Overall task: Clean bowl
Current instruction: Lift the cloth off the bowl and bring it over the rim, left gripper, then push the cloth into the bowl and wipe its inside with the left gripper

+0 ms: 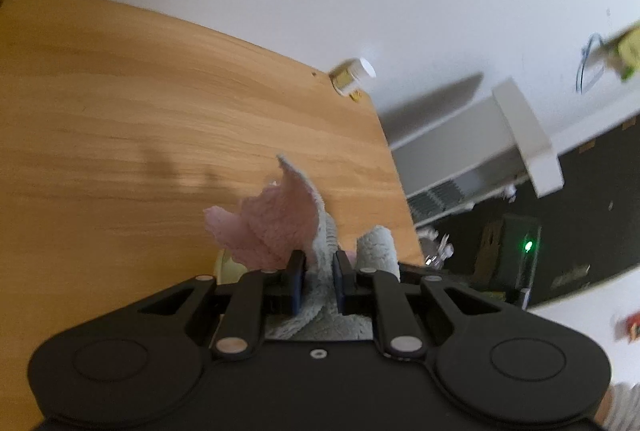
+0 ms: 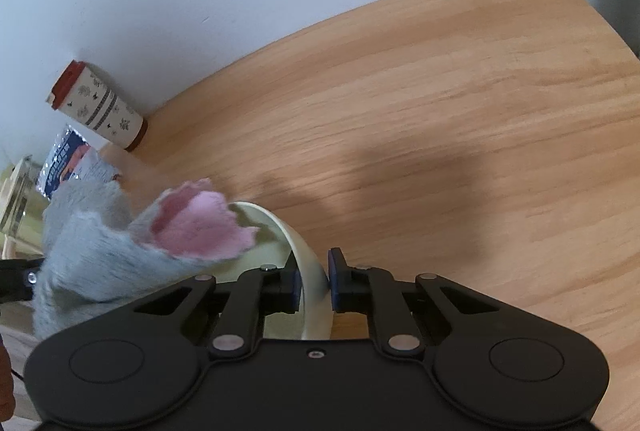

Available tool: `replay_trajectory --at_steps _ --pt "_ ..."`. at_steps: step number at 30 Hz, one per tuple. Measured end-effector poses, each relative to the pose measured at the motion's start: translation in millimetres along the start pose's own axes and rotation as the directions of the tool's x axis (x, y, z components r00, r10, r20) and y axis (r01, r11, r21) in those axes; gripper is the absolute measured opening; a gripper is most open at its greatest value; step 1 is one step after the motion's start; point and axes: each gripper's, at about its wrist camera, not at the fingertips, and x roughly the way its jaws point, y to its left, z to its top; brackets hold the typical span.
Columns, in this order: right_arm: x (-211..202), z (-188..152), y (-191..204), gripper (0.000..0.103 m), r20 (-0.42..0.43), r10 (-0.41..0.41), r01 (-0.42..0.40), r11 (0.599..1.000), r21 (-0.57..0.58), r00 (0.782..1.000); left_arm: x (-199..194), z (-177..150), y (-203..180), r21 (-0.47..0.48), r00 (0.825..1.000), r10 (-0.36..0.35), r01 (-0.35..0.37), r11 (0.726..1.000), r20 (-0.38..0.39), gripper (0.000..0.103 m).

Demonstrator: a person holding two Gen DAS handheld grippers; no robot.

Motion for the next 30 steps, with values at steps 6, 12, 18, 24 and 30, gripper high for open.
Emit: replay_trajectory --at_steps 6,12,18,24,30 --pt "-1.4 -2.8 0.1 0.013 -0.012 -0.019 0.019 0.998 -0.060 1.000 19.6 -4.0 -9.4 0.105 0.997 0.054 -0.047 0.993 -0.058 0.014" --pt "-4.4 -4.7 3.8 0.013 -0.011 -0.041 0.039 0.990 -0.136 0.999 44.1 -12.9 -20.2 0.241 0.982 0.137 -0.102 0.965 -0.133 0.014" --pt "-9.2 -3.9 10.9 0.009 -0.023 -0.067 0.058 0.962 -0.268 0.997 59.5 -16.6 -22.9 0.295 0.967 0.196 -0.141 0.945 -0.165 0.014" --pt "-8.3 -2.5 20.7 0.009 -0.035 -0.101 0.081 0.927 -0.365 0.994 71.6 -18.8 -26.2 0.341 0.953 0.241 -0.168 0.925 -0.182 0.014" --pt "-11.7 -1.6 14.2 0.009 -0.049 -0.071 0.048 0.928 -0.369 0.996 76.1 -21.1 -30.5 0.347 0.947 0.272 -0.200 0.916 -0.171 0.015"
